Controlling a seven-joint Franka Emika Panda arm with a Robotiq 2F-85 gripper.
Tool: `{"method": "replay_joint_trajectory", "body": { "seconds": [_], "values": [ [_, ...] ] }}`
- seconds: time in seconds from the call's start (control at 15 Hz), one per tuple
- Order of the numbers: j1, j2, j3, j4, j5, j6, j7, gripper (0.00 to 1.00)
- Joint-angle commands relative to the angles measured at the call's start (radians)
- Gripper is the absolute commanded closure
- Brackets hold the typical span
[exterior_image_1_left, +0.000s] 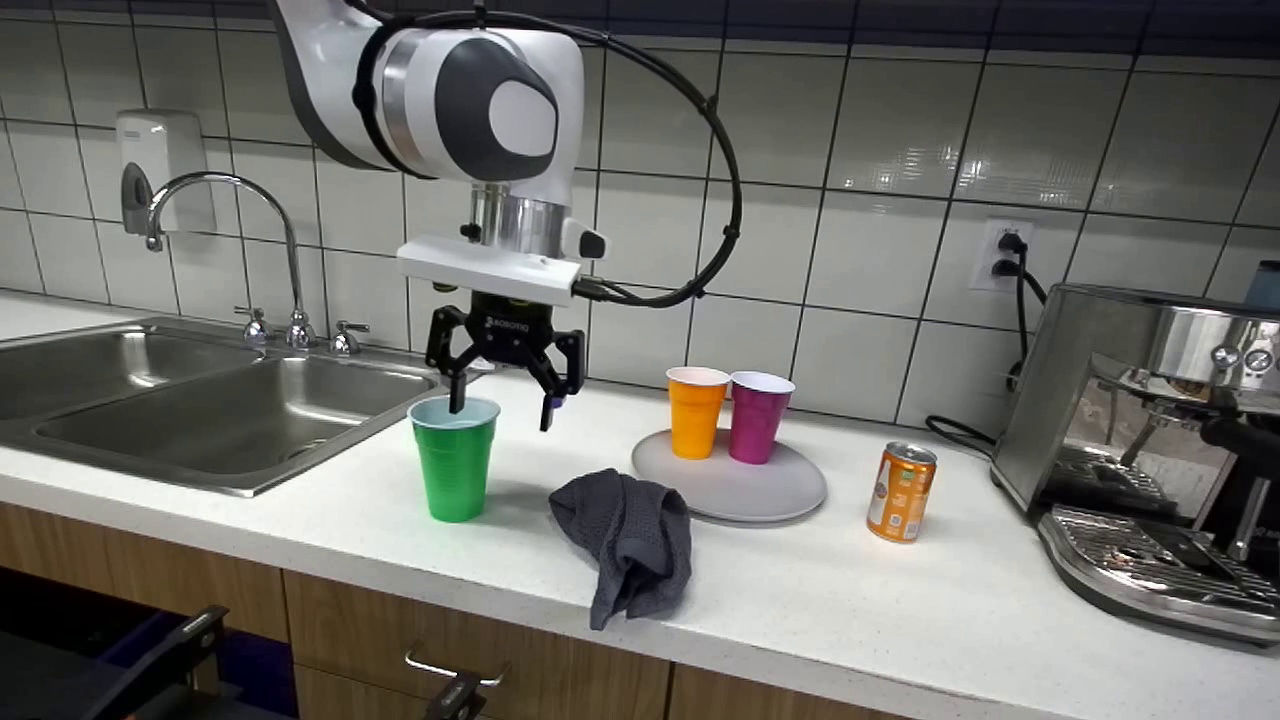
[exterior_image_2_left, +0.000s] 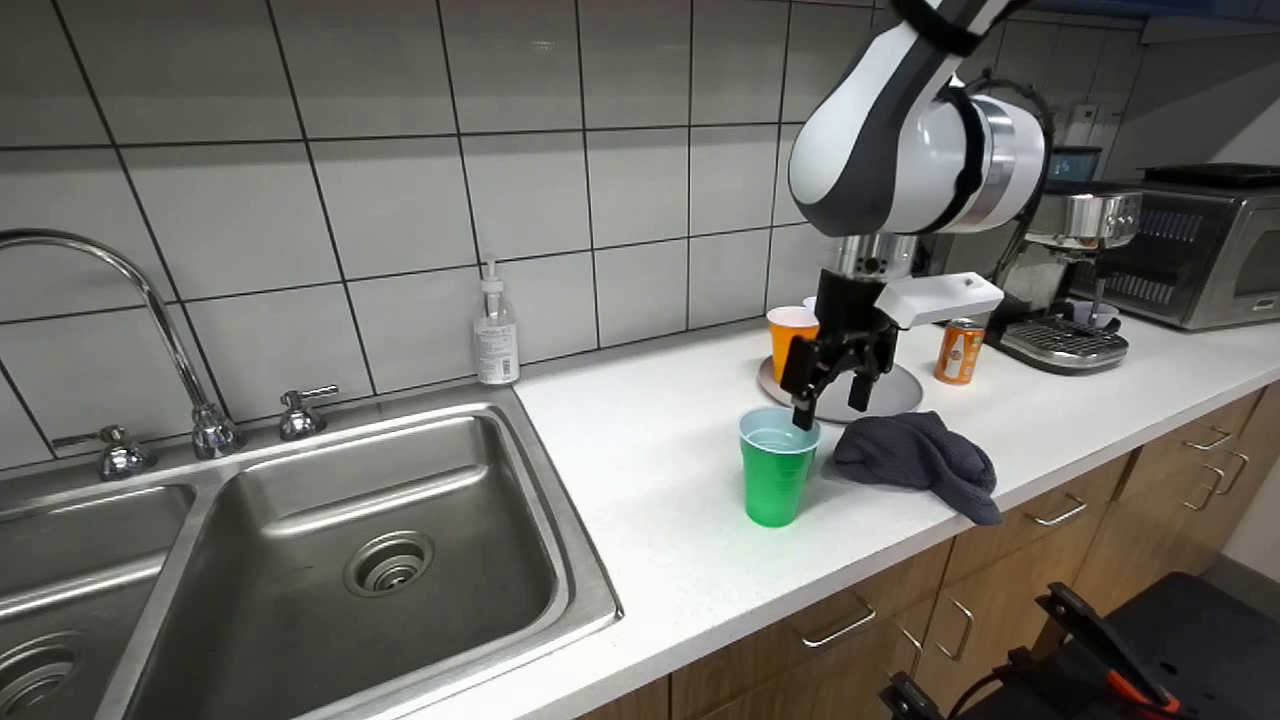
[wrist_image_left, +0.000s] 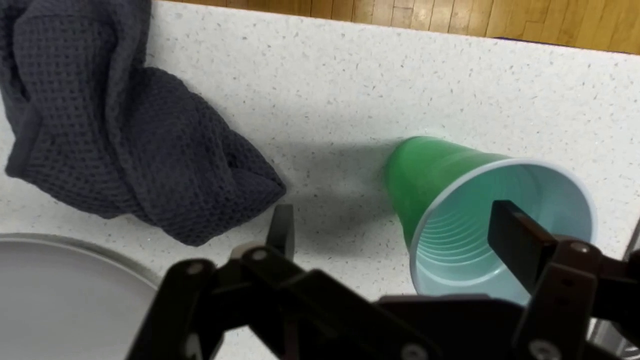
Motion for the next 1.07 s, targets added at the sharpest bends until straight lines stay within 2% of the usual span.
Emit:
{"method": "replay_joint_trajectory", "body": {
  "seconds": [0.0,1.0],
  "values": [
    [-0.008,0.028,-0.004,0.042,-0.023,-0.036,-0.012,0.0],
    [-0.008,0.115,0.008,0.101,-0.084,-0.021,0.02,0.0]
  ]
}}
